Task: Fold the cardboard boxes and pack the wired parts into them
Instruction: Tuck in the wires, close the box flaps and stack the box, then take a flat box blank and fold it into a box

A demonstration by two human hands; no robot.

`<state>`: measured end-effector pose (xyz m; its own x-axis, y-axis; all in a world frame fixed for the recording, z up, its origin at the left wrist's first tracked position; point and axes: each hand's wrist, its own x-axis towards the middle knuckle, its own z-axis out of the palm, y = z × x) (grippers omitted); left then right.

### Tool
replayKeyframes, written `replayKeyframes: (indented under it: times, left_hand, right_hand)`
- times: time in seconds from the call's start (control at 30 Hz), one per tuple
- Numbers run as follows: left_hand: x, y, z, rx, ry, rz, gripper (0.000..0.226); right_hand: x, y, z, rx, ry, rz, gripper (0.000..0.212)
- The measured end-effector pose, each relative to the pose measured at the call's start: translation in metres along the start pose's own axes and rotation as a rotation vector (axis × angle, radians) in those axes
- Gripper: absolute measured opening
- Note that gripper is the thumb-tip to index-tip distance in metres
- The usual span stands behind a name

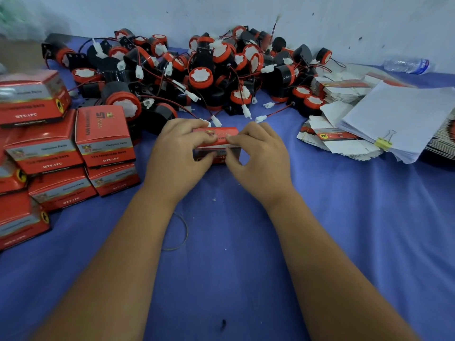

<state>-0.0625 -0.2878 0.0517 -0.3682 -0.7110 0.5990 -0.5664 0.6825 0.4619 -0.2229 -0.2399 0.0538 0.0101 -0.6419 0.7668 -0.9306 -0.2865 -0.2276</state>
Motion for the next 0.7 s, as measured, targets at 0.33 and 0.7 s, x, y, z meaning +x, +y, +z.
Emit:
replayKeyframes:
  times: [0.33, 0.7]
  left_hand:
    - [-0.001, 0.011, 0.000, 0.055, -0.009, -0.094, 0.016]
    - [-0.013, 0.021, 0.000, 0.349, -0.001, -0.059, 0.027]
  right_hand:
    - [-0.001, -0.008, 0.003, -0.078, -0.083, 0.067, 0.010]
    - [-0.010, -0.015, -0.001, 0.179, -0.274, 0.291, 0.034]
